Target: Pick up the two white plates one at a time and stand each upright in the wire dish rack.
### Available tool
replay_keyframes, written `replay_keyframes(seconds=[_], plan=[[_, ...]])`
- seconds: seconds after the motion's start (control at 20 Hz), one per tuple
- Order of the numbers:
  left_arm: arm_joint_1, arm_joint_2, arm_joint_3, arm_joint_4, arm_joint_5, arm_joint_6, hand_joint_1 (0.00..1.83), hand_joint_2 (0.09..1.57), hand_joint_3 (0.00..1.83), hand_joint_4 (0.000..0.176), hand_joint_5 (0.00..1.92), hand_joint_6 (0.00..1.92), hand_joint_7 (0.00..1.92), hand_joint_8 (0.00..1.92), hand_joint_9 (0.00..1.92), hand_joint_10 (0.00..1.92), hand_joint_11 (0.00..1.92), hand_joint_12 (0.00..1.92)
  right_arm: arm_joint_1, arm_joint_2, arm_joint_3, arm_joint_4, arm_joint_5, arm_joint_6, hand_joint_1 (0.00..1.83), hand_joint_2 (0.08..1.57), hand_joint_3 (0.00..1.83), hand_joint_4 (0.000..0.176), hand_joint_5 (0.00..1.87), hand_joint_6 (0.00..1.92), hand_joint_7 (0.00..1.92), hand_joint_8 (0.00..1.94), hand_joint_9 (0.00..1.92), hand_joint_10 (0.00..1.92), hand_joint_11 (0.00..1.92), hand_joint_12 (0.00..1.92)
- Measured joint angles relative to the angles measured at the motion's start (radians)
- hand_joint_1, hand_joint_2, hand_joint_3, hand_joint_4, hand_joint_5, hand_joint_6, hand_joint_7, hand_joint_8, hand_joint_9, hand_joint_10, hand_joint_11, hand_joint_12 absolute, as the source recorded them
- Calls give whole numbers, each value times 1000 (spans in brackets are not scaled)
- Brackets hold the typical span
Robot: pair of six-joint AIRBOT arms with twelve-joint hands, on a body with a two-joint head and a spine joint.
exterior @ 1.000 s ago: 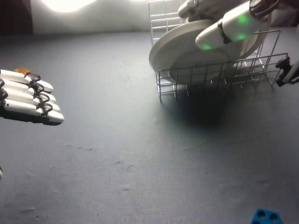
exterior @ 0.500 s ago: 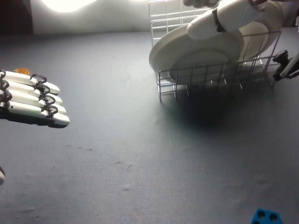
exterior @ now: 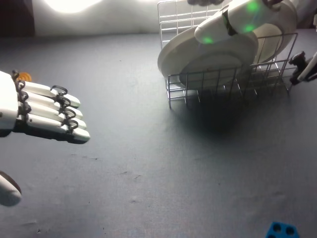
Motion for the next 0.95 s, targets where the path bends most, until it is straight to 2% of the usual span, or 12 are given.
replay_keyframes(seconds=[0.25, 0.3, 0.4, 0.45, 0.5, 0.55, 0.6, 0.65, 0.7, 0.75, 0.8, 0.95], plan=[[26, -4, -46, 0, -39, 48, 0, 1074, 2, 0, 131, 0, 191, 0, 156, 1, 0, 287, 24, 45, -65, -164, 48, 1, 952, 1015, 0, 0, 412, 34, 494, 21, 498, 28, 36, 1112], [18, -4, -43, -11, -27, 59, 0, 1086, 1, 0, 191, 5, 278, 11, 249, 7, 0, 464, 24, 58, -84, -192, 71, -9, 956, 1020, 0, 0, 528, 89, 549, 45, 538, 46, 72, 1124], [11, -4, -35, -18, -23, 60, 0, 1133, 1, 0, 569, 14, 692, 22, 620, 52, 140, 714, 24, 84, -114, -243, 96, -16, 1002, 994, 0, 0, 527, 776, 635, 512, 620, 459, 258, 1191], [9, -8, -31, -18, -22, 60, 0, 1173, 0, 0, 721, 44, 849, 54, 774, 105, 192, 890, 24, 100, -135, -278, 115, -18, 1033, 978, 0, 0, 496, 1140, 584, 998, 575, 975, 329, 1374], [7, -12, -27, -10, -21, 63, 72, 1199, 4, 0, 795, 146, 878, 205, 770, 400, 236, 1151, 23, 119, -160, -319, 140, -26, 1048, 996, 3, 0, 397, 1743, 433, 1637, 441, 1593, 345, 1697], [2, -14, -27, -3, -22, 63, 108, 1222, 1, 0, 616, 643, 694, 724, 634, 813, 233, 1358, 23, 134, -179, -342, 155, -35, 1088, 1003, 3, 0, 405, 1885, 408, 1866, 427, 1822, 402, 1876], [1, -14, -26, -10, -22, 63, 247, 1240, 2, 0, 497, 1334, 596, 1348, 544, 1462, 360, 1673, 23, 152, -195, -367, 163, -35, 1113, 1043, 10, 0, 474, 1878, 538, 1926, 566, 1901, 563, 1912], [1, -14, -26, -10, -22, 62, 436, 1258, 2, 0, 497, 1750, 595, 1775, 585, 1829, 479, 1871, 23, 163, -206, -393, 166, -35, 1099, 1135, 105, 0, 713, 1464, 731, 1938, 769, 1917, 781, 1919], [1, -14, -27, -10, -23, 62, 549, 1270, 3, 0, 563, 1887, 657, 1892, 696, 1903, 620, 1911, 19, 179, -221, -420, 169, -43, 1112, 1174, 50, 0, 795, 1321, 861, 1937, 901, 1920, 911, 1921], [1, -14, -27, -10, -24, 62, 880, 1254, 0, 0, 739, 1914, 846, 1915, 891, 1917, 847, 1919, 18, 193, -235, -442, 166, -51, 1147, 1153, 15, 0, 889, 1167, 1057, 1940, 1137, 1921, 1189, 1921], [1, -14, -27, -11, -23, 56, 1165, 1234, 0, 0, 962, 1920, 1113, 1920, 1159, 1920, 1167, 1921, 8, 210, -251, -469, 167, -55, 1454, 1155, 5, 0, 1079, 1770, 1260, 1941, 1363, 1921, 1464, 1921], [-14, -14, -27, -10, -19, 41, 1415, 1249, 0, 0, 1171, 1921, 1566, 1921, 1664, 1921, 1742, 1921, -6, 246, -286, -533, 183, -78, 1701, 1136, 0, 0, 1350, 1920, 1481, 1941, 1544, 1921, 1647, 1921]])
